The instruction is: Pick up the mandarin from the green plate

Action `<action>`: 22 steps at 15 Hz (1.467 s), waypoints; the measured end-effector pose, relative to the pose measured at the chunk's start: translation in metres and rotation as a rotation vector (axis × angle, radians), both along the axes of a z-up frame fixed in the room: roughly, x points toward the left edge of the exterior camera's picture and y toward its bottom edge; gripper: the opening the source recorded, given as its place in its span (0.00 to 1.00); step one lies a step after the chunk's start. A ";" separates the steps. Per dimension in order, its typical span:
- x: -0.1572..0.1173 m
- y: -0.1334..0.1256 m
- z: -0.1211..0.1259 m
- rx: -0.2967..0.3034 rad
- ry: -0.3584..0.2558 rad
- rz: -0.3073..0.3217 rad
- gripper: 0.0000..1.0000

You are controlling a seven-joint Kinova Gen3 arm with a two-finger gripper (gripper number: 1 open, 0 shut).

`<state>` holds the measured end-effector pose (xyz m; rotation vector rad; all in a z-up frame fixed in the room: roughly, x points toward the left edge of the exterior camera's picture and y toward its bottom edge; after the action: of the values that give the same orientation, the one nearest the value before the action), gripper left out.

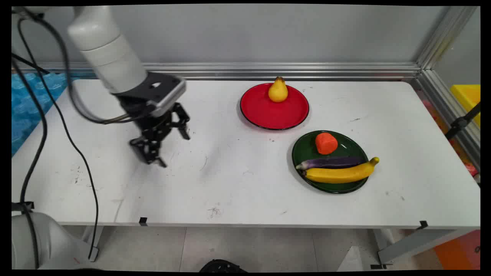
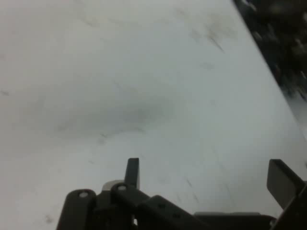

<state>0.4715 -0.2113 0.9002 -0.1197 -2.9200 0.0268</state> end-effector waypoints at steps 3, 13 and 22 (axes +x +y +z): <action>-0.024 -0.027 -0.003 -0.023 0.076 0.146 1.00; -0.117 -0.103 -0.030 -0.049 0.279 0.434 1.00; -0.194 -0.157 -0.069 -0.042 0.389 0.574 1.00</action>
<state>0.2774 -0.3680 0.8308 0.6419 -2.4671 0.1801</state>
